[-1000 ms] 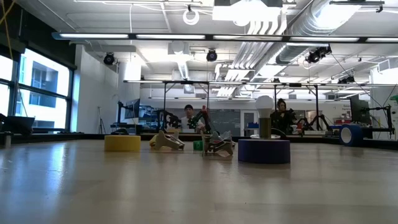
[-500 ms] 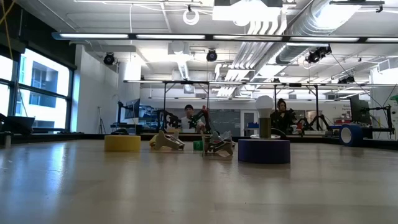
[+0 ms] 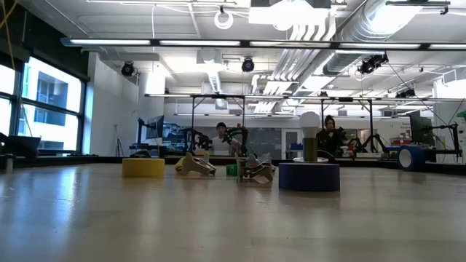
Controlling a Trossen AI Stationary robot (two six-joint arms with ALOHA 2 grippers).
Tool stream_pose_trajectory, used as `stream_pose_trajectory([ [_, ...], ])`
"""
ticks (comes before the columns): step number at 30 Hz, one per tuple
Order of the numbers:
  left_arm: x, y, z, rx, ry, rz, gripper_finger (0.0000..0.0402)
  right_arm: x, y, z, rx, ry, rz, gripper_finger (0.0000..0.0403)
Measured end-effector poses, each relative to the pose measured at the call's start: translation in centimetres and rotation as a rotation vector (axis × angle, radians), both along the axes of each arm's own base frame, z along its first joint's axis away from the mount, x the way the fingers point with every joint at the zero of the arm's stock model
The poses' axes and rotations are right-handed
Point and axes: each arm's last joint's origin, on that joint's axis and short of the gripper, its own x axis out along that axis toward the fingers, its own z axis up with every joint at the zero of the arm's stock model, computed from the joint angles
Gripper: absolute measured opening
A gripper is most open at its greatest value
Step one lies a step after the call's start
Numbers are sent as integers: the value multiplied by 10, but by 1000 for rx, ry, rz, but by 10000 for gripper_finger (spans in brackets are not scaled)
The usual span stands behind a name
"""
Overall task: Pick and place Stapler, Stapler remover, tape
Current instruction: Put the red stapler into the left green bin
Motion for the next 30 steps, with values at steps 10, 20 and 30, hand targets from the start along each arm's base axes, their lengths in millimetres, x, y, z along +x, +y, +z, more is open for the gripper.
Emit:
stream_pose_trajectory([
  [10,0,0,0,2,3,-1,58,1,-1,0,-2,-3,-3,119],
  [20,0,0,-2,6,16,14,58,1,-1,1,-28,-8,-28,68],
  [30,-1,0,-3,-2,32,6,185,1,-1,0,-27,-6,-31,68],
])
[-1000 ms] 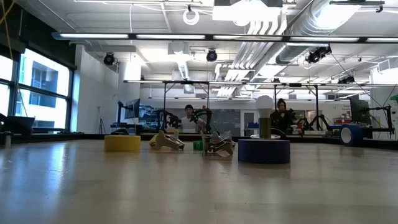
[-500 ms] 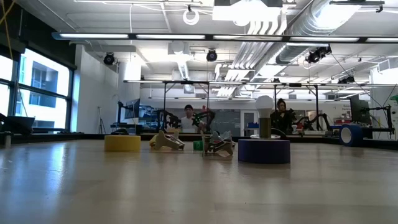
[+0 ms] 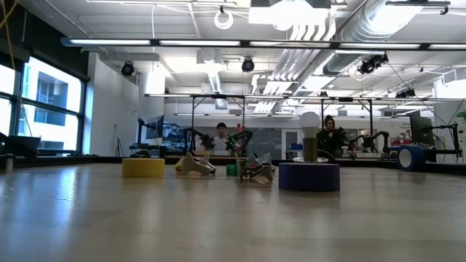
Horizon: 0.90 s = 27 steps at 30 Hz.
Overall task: Pick and place Stapler, Stapler remover, tape
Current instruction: Put the red stapler into the left green bin
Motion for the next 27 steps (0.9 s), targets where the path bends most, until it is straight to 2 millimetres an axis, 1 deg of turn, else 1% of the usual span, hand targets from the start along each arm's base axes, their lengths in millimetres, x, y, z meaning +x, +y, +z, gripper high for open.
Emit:
stream_pose_trajectory([
  [4,0,0,0,-3,0,-1,230,0,-1,0,-3,-1,-18,68],
  [7,0,-1,3,3,-42,5,245,0,-1,0,-7,0,-38,68],
  [13,-8,-11,18,42,-219,3,245,-1,-2,-1,-11,4,-48,68],
  [16,-12,-16,22,49,-253,35,242,-1,-2,-1,-13,7,-49,68],
  [20,-21,-23,23,87,-258,92,238,-3,-3,-7,-7,38,-97,68],
  [24,-32,-32,23,149,-231,203,238,-14,-4,-19,1,89,-194,68],
  [27,-41,-37,18,209,-174,361,238,-28,-9,-21,115,141,-199,68],
])
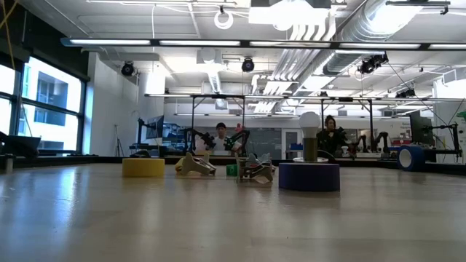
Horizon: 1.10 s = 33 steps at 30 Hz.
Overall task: Pick and place Stapler, Stapler remover, tape
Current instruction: Put the red stapler into the left green bin
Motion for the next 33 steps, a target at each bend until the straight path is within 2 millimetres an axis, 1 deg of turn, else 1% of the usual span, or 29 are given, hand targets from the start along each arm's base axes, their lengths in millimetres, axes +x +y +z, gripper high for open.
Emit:
stream_pose_trajectory([
  [2,-5,-1,-4,33,39,114,238,-10,-5,-1,98,35,-13,68],
  [4,-9,-2,-8,69,77,220,238,-18,-8,-6,203,91,-23,68],
  [7,-16,-3,-15,100,117,359,238,-24,-10,-14,364,195,-44,68],
  [9,-21,-4,-19,125,138,430,238,-26,-10,-21,464,262,-73,68],
  [15,-27,1,-34,223,185,567,238,-30,-13,-39,629,414,-204,68],
  [20,-27,7,-42,257,213,580,238,-31,-11,-57,734,537,-342,68],
  [26,-22,17,-50,245,249,563,238,-26,4,-84,807,637,-399,68],
  [29,-18,23,-53,233,272,553,238,-24,7,-96,796,677,-415,68],
  [31,-16,27,-56,217,297,534,238,-22,7,-98,793,681,-422,78],
  [33,-14,30,-58,197,317,516,238,-21,7,-97,805,680,-417,104],
])
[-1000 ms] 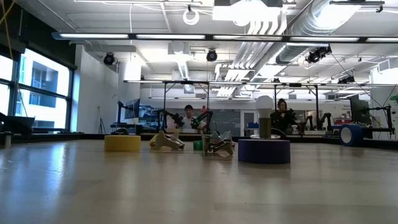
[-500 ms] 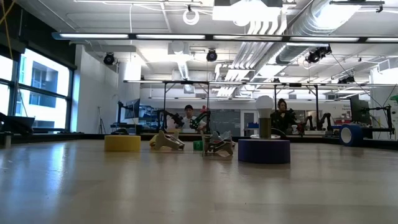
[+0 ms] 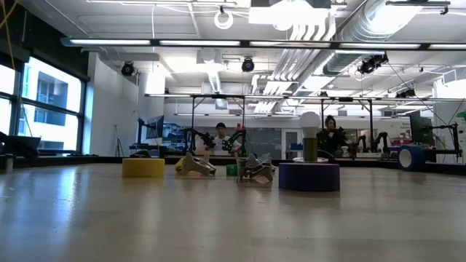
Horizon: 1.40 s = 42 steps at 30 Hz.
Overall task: Pick and place Stapler, Stapler remover, tape
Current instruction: Put the red stapler into the left green bin, then put the top blue tape into the pink tape
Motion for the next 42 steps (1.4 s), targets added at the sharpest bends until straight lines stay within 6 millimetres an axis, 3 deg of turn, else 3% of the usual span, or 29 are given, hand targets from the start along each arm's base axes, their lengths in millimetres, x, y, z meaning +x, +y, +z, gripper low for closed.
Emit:
stream_pose_trajectory([
  [8,3,5,-3,-27,40,-24,238,7,4,2,21,-51,60,173],
  [13,2,4,-3,7,63,-36,238,12,1,3,-8,-68,88,178],
  [23,-3,6,-12,-45,166,-89,238,50,-25,7,-326,-195,289,173],
  [27,-8,5,-14,-31,155,-66,238,69,-39,7,-388,-143,484,171],
  [33,-23,-6,-13,35,118,-48,238,98,-73,5,-337,-50,625,160],
  [42,-46,-25,-12,23,41,-67,238,124,-140,0,-300,138,642,143],
])
